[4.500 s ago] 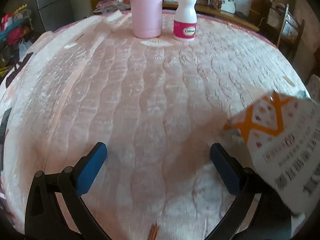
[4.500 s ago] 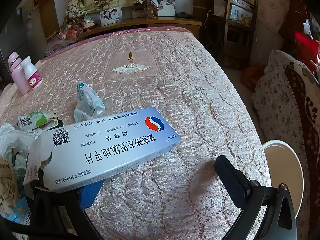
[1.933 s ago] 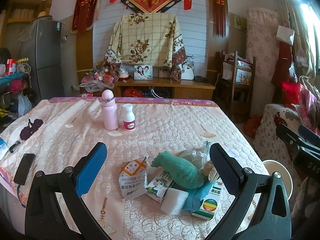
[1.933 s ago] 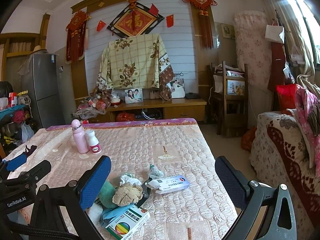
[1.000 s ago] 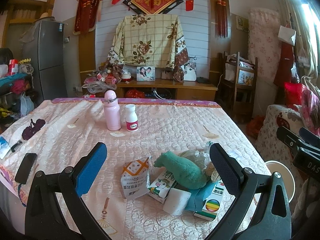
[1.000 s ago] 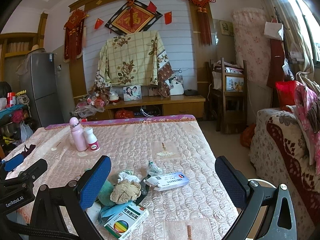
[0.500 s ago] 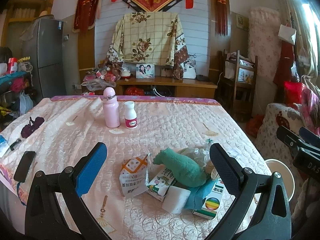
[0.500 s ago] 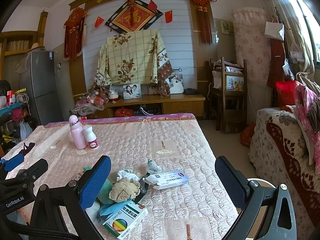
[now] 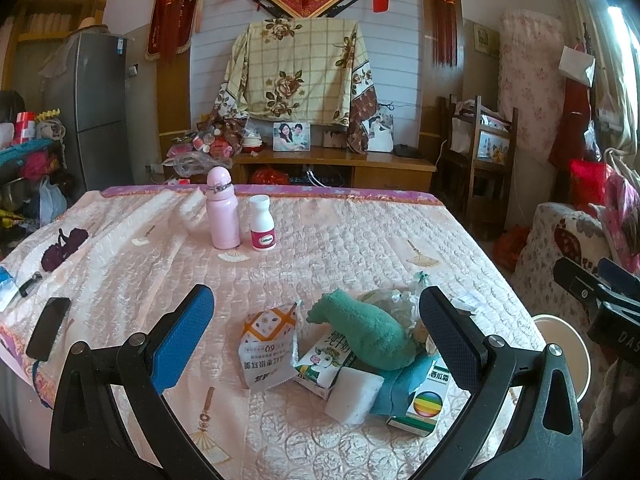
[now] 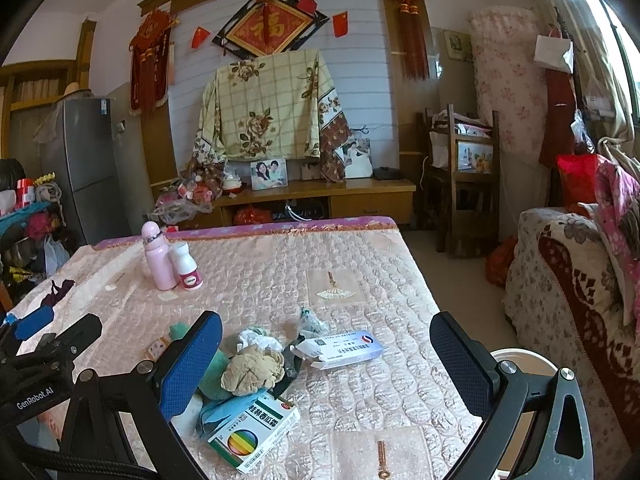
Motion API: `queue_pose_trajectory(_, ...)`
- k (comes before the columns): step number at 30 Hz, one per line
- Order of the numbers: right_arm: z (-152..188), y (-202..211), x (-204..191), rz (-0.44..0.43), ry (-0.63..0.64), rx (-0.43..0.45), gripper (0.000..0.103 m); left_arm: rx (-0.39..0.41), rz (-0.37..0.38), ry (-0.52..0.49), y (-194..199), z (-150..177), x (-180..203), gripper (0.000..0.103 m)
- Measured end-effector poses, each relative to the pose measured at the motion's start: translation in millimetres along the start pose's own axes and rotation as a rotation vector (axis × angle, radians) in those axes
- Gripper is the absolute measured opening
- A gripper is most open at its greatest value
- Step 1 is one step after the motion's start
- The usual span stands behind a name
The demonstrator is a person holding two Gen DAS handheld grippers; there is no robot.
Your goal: Collect trash
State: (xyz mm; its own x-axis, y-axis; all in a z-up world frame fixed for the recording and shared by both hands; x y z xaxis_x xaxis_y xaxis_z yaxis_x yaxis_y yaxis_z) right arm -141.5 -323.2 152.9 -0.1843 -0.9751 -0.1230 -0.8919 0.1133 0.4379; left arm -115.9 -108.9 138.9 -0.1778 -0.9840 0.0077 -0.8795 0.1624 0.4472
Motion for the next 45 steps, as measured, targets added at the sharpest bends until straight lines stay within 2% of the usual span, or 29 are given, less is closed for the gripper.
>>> queue_pose_trajectory(21,9.9,-9.5,-8.1,-0.012,0.018,-0.026,0.103,-0.008,-0.002,0.006,-1.9,2.5,-2.3,0.102)
queue_pose_trajectory(45,22.3,-23.1,-9.2,-0.035,0.033,-0.102,0.103,-0.082,-0.01,0.018,-18.7,17.5,-21.7,0.102)
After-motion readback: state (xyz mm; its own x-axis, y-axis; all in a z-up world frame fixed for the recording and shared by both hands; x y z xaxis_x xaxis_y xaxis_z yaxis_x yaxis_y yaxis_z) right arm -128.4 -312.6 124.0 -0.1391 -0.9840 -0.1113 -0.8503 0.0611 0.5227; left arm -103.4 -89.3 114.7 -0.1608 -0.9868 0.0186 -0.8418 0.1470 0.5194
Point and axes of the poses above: each gripper's, at about its wrist camera, not at the fingertips, and y roughly against the way its jaws point, x to its right, z to its underside, the point moved 8 cm from there along -y, roughly the way its jaws point, and after that the axes turned 2 degrees about -y, right-handed, at the moved point
